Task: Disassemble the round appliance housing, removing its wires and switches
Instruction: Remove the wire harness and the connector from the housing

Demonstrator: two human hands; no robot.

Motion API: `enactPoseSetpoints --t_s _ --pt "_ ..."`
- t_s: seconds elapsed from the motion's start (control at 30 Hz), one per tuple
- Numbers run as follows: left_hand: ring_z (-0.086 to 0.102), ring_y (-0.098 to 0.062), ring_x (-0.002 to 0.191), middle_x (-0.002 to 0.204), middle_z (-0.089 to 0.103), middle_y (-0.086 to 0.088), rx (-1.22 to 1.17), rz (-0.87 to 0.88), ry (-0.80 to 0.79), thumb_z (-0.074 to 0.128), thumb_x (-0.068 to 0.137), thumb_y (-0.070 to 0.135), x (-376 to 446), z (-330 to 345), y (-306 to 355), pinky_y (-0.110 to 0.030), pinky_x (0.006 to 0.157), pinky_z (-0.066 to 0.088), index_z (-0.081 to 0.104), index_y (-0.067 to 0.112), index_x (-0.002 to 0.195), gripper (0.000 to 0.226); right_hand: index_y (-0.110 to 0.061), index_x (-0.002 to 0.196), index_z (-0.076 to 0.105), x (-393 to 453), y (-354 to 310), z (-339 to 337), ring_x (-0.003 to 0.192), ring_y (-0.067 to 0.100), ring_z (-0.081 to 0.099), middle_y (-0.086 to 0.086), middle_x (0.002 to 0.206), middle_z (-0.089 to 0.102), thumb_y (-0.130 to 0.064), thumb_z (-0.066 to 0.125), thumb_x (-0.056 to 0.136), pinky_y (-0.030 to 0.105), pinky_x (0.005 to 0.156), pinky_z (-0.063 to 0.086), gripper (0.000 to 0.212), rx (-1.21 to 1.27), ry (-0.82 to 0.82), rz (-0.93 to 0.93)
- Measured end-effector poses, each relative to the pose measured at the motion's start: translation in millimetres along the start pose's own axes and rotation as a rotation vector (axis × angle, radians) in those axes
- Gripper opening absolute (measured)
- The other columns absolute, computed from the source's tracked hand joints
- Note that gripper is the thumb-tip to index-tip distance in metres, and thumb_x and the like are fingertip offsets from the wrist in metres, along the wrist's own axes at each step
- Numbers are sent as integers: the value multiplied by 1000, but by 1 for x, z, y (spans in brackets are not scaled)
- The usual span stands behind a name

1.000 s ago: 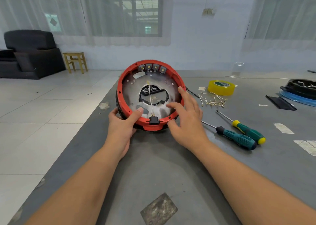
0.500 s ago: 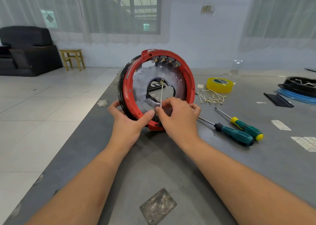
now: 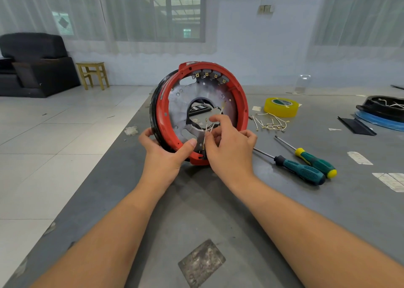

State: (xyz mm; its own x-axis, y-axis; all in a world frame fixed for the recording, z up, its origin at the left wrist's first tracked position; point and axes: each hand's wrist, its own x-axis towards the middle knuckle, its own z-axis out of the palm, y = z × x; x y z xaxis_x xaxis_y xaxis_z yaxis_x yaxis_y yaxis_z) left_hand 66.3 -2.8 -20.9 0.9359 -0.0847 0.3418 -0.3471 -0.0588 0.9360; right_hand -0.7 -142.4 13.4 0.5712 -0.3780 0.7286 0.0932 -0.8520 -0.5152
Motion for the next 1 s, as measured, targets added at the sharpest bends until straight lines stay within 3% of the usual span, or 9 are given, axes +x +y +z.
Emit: enactPoseSetpoints --t_s 0.1,0.4,0.57,0.67,0.73,0.8,1.0 --pt "64 17 92 114 66 5 6 8 -1 89 81 35 0 1 0 -3 77 47 22 28 138 89 -37 111 65 1 0 -1 81 0 58 -17 76 64 -35 58 94 41 98 28 18 -82 13 26" --pt "68 9 93 114 69 -2 -28 -6 -6 88 83 33 -2 1 5 -7 79 52 21 25 141 88 -43 111 74 -5 1 4 90 5 61 -15 90 69 -33 58 96 40 93 26 25 -139 9 -185" --pt "74 -5 93 104 73 -1 -65 -7 -9 90 81 35 -3 -1 6 -36 97 60 22 26 141 91 -44 117 73 -10 2 6 92 6 59 -14 92 66 -33 56 95 44 93 30 29 -149 -36 -245" --pt "78 -16 91 96 76 10 -164 -38 -30 93 73 41 -2 -1 7 -47 85 65 22 30 138 97 -42 129 57 -9 5 4 91 1 58 -17 89 64 -29 55 95 38 93 26 36 -103 -64 -179" --pt "79 -18 90 102 73 9 -223 -68 -34 91 62 48 -3 -1 9 -50 78 66 23 33 136 102 -37 126 47 -8 9 3 92 0 60 -20 90 67 -29 56 93 35 94 22 35 -15 -70 -94" --pt "79 -19 90 110 70 3 -249 -83 -36 90 56 53 -3 -2 10 -51 76 66 24 35 136 105 -35 119 50 -7 12 2 96 -1 60 -22 92 68 -33 58 92 34 95 21 29 16 -69 -40" --pt "79 -20 89 94 76 15 -244 -75 -69 89 58 54 -2 -3 6 -51 78 66 23 37 134 102 -34 105 65 -10 12 2 92 3 58 -19 89 66 -25 63 91 34 91 21 17 -77 -58 -136"
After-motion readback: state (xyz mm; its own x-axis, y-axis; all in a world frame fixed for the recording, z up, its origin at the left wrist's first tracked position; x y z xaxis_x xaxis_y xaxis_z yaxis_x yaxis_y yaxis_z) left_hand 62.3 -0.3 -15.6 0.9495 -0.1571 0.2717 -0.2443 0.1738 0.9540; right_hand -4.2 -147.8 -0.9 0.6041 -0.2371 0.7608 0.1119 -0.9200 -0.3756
